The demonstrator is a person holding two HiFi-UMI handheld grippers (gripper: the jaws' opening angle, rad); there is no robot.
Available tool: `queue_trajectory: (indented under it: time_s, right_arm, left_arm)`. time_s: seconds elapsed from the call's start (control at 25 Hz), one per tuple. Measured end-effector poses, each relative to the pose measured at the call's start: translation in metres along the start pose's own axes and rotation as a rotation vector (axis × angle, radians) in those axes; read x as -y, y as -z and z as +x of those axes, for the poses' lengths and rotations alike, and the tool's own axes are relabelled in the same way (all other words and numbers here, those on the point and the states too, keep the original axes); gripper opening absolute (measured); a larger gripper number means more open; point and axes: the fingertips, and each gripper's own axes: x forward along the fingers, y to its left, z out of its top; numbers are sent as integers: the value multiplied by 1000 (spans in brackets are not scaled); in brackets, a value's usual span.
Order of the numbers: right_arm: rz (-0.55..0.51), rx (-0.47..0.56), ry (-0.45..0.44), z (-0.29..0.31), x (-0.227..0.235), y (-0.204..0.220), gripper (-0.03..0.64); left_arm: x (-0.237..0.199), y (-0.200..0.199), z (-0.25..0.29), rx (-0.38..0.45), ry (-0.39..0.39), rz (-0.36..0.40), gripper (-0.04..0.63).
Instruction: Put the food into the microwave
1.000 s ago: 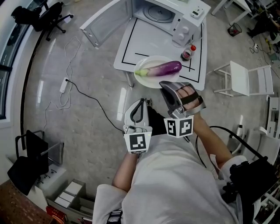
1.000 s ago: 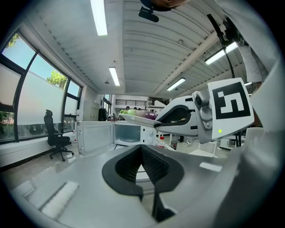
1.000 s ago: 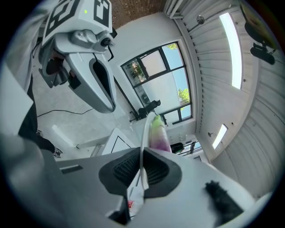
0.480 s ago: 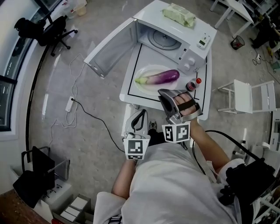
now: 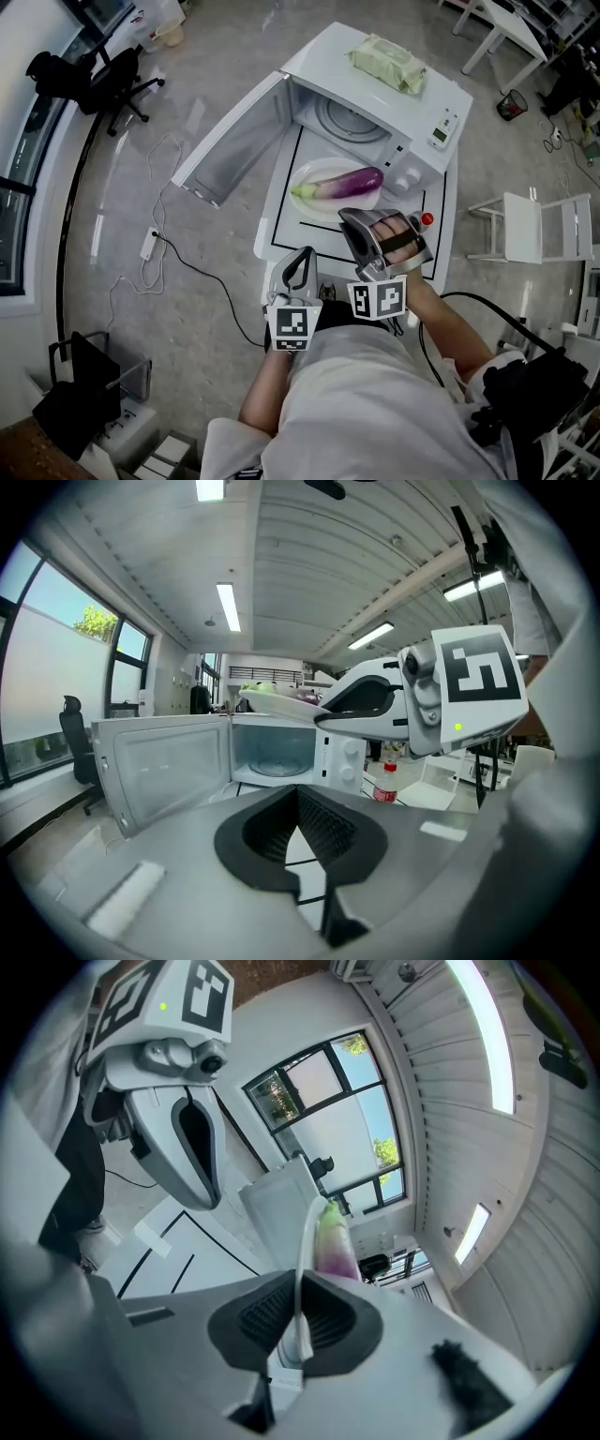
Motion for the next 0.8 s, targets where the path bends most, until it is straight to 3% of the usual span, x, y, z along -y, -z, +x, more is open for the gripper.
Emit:
queue_trajectory:
  time_s: [0.2, 0.52, 0.8]
  right_arm:
    - [15, -23, -16, 19, 0, 12, 26]
    - [59, -92, -23, 58, -3, 16, 26]
    - [124, -209, -19, 98, 2, 18, 26]
  left_arm:
    - [-13, 0, 22, -12, 13, 3, 8]
    - [-43, -1, 51, -16, 98, 29, 8]
    - [-73, -7, 78, -22, 224, 69, 8]
